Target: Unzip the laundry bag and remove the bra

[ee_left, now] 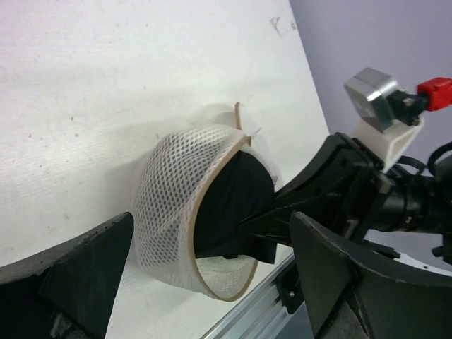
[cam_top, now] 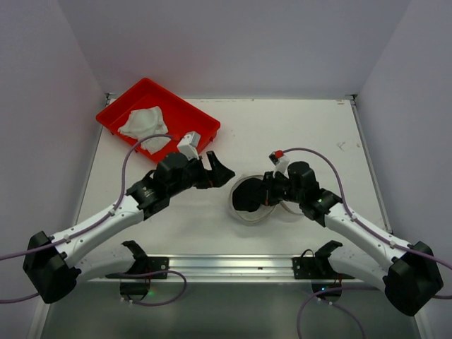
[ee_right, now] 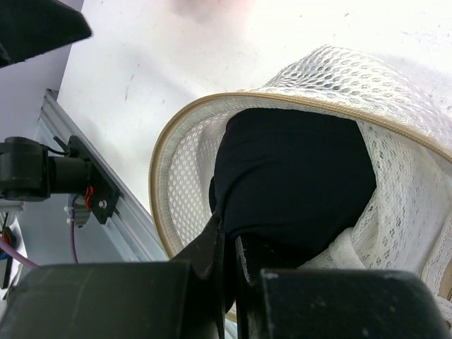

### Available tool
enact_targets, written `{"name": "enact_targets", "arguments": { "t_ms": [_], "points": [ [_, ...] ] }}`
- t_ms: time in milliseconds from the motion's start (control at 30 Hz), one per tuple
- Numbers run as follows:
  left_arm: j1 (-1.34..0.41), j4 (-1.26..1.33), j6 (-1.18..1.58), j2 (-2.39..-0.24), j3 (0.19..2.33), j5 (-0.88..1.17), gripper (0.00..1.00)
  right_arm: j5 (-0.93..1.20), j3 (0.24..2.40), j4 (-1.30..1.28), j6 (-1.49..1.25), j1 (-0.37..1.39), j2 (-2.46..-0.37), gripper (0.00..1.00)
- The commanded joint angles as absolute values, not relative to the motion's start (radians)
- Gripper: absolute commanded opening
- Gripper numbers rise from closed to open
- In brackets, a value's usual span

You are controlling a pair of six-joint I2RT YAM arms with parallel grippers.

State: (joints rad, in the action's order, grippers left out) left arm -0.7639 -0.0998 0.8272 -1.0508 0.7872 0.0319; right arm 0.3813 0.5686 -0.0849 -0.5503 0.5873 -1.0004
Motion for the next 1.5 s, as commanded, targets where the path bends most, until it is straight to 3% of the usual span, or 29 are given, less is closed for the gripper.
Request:
{"name": "enact_targets", "arguments": {
  "t_ms": [0, 300, 400, 433, 500, 533, 633, 1100, 1333, 1467],
  "points": [
    [-0.759, -0.138, 0.828, -1.109, 0.790, 0.011, 0.94, 0.391, 0.587, -0.068, -0.528, 0.588, -1.000, 0.00],
    [-0.813, -0.097, 0.799, -1.291, 0.848, 0.054, 0.69, 0.406, 0.601, -0.060, -0.531, 0.589, -1.023, 0.00],
    [-0.825, -0.097, 0.799, -1.334, 0.851, 0.041, 0.54, 0.416, 0.609, -0.070, -0.531, 0.588, -1.019, 0.00],
    [-0.827, -0.097, 0.799, -1.345, 0.850, 0.032, 0.43, 0.417, 0.611, -0.074, -0.528, 0.589, -1.012, 0.00],
    [-0.828, -0.097, 0.795, -1.353, 0.845, 0.029, 0.31, 0.419, 0.615, -0.087, -0.528, 0.589, -0.997, 0.00],
    [-0.830, -0.097, 0.795, -1.358, 0.842, 0.023, 0.18, 0.425, 0.618, -0.090, -0.526, 0.588, -0.993, 0.00],
    [-0.830, -0.098, 0.790, -1.364, 0.827, 0.006, 0.00, 0.475, 0.630, -0.097, -0.528, 0.588, -0.963, 0.00],
    [-0.836, -0.039, 0.833, -1.463, 0.743, 0.024, 0.00, 0.713, 0.664, 0.165, -0.633, 0.586, -0.756, 0.00],
    [-0.910, 0.207, 0.957, -1.422, 0.644, 0.097, 0.00, 0.560, 0.568, 0.334, -0.660, 0.586, -0.706, 0.00],
    [-0.913, 0.187, 0.992, -1.347, 0.588, 0.008, 0.00, 0.523, 0.551, 0.340, -0.667, 0.588, -0.712, 0.00]
  ]
}}
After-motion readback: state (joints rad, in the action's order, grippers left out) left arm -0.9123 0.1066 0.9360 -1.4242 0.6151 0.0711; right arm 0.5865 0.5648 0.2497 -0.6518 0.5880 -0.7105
